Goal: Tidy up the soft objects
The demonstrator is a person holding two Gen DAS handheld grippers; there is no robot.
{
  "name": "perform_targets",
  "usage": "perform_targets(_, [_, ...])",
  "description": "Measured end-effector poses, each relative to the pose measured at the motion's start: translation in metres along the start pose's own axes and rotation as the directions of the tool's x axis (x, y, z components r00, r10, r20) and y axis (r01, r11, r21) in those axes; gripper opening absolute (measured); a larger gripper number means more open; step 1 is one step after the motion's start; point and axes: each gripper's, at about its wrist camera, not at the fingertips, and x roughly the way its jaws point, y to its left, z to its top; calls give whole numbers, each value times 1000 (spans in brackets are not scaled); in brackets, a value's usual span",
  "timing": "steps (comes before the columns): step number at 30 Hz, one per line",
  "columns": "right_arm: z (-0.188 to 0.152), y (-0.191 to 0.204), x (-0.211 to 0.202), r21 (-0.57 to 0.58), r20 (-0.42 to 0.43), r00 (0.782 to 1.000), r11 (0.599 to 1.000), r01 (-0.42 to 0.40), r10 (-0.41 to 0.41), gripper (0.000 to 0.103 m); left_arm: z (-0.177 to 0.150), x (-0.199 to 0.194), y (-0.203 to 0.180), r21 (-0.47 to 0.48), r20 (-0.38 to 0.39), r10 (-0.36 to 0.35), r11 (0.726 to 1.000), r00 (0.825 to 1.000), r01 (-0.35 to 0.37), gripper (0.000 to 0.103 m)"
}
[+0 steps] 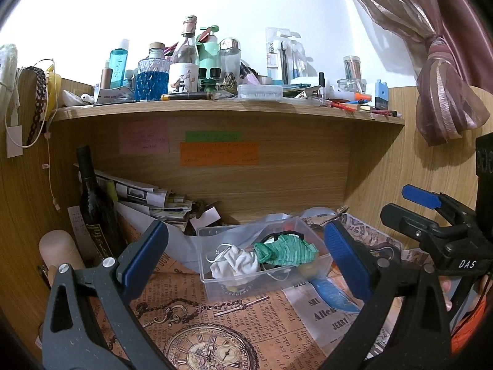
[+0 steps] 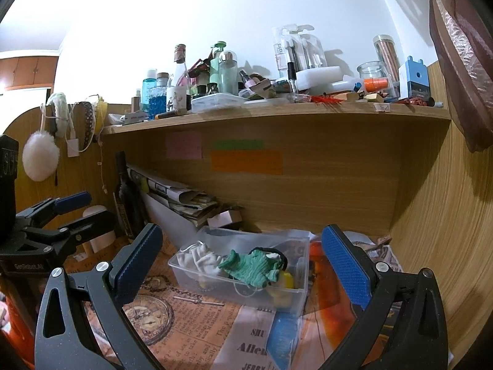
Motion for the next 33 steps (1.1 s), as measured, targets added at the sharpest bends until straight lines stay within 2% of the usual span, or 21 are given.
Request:
perform_targets(24, [-3, -1, 3, 0, -10, 1000, 1000, -4, 4, 103, -2, 3, 2, -25, -9, -14, 1000, 1000, 14, 103])
perform_targets(33, [-3, 0, 3, 3, -16, 1000, 1000, -5, 5, 103, -4, 2, 1, -30, -12, -40, 999, 999, 40, 103])
